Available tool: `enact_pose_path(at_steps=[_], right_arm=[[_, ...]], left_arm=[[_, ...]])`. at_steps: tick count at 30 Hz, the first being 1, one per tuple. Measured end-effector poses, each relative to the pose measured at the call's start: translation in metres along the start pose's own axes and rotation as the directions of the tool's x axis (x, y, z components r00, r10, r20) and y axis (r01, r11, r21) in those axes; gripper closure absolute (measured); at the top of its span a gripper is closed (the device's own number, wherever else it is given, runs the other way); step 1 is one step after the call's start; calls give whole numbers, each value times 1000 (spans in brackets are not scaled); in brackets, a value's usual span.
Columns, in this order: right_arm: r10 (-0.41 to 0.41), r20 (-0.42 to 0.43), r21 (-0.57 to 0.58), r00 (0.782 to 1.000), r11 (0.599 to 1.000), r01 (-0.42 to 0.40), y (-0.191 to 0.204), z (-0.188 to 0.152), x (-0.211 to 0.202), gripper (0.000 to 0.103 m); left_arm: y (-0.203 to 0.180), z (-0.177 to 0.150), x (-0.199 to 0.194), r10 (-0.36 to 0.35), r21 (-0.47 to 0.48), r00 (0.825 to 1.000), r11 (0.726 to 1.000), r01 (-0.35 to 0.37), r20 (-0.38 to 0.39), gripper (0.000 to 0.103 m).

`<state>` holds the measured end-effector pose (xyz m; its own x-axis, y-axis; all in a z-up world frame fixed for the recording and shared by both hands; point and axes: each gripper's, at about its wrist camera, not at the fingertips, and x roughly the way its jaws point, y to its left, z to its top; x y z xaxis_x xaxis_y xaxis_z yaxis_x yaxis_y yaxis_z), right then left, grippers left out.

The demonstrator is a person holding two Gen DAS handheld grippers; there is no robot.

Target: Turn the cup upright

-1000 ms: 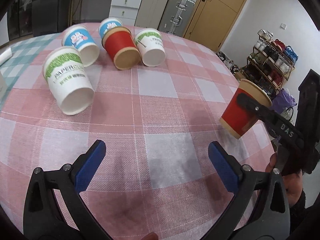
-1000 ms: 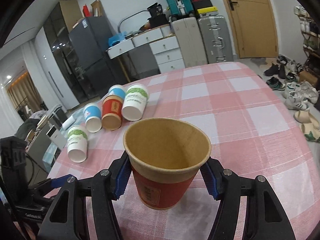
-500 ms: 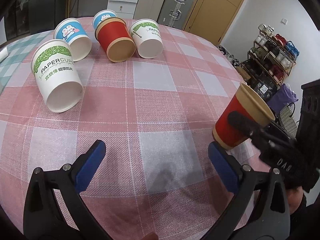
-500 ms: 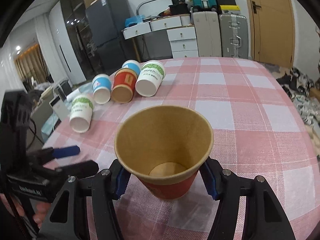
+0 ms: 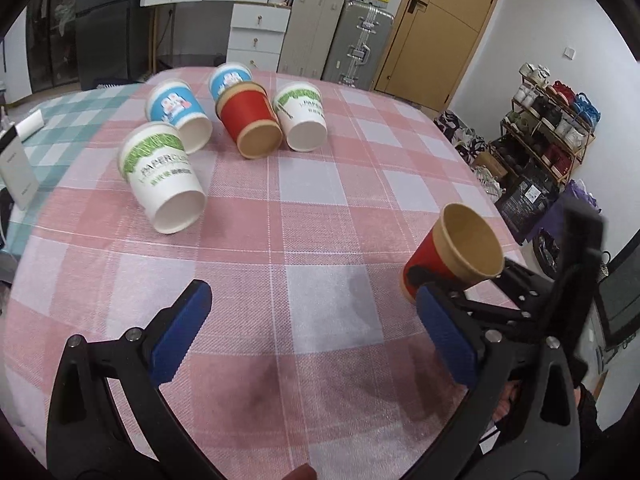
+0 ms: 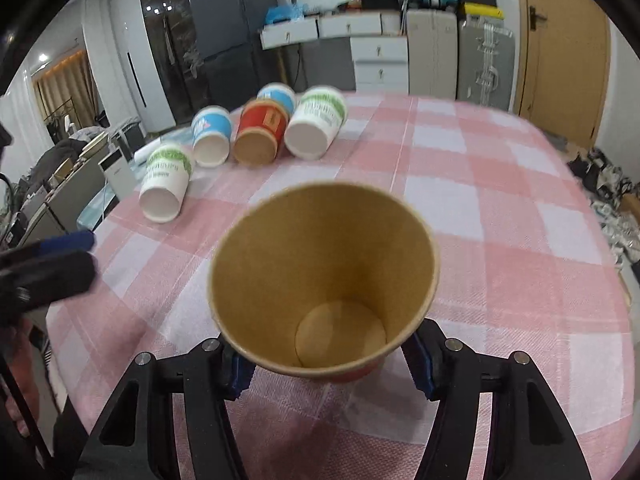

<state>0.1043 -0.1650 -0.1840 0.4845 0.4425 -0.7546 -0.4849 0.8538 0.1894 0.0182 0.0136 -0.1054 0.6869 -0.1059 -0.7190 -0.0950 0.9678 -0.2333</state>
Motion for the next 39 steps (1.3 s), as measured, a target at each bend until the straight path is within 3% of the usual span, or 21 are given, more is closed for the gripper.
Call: enact_pose_path(at_steps=[3, 8, 10, 14, 23, 32, 39], right_arm=[[-20, -21, 20, 1000, 1000, 21, -1, -8, -5, 28], [11, 79, 56, 997, 998, -16, -1, -26, -60, 8], [15, 110, 56, 994, 998, -22, -1, -29, -81, 7], [-52, 155, 60, 987, 997, 43, 4, -33, -124, 4], [-38, 296, 60, 954, 998, 21, 21, -37, -211, 1], [-15, 339, 79, 941, 997, -12, 33, -46, -247, 1], [-3, 343, 72, 939, 997, -23, 38, -55, -246, 1]], left_arm=[[-1, -2, -24, 10, -14, 1000, 1000, -9, 29, 1], [-14, -7, -64, 12, 8, 996, 1000, -12, 94, 1], [-21, -8, -77, 8, 15, 993, 1000, -9, 116, 1], [-41, -10, -102, -18, 50, 989, 999, 11, 149, 1], [-86, -20, -150, -24, 133, 975, 991, -6, 222, 1], [-96, -30, -161, -42, 145, 977, 989, 11, 210, 1], [-97, -41, -158, -53, 160, 981, 987, 23, 187, 1]])
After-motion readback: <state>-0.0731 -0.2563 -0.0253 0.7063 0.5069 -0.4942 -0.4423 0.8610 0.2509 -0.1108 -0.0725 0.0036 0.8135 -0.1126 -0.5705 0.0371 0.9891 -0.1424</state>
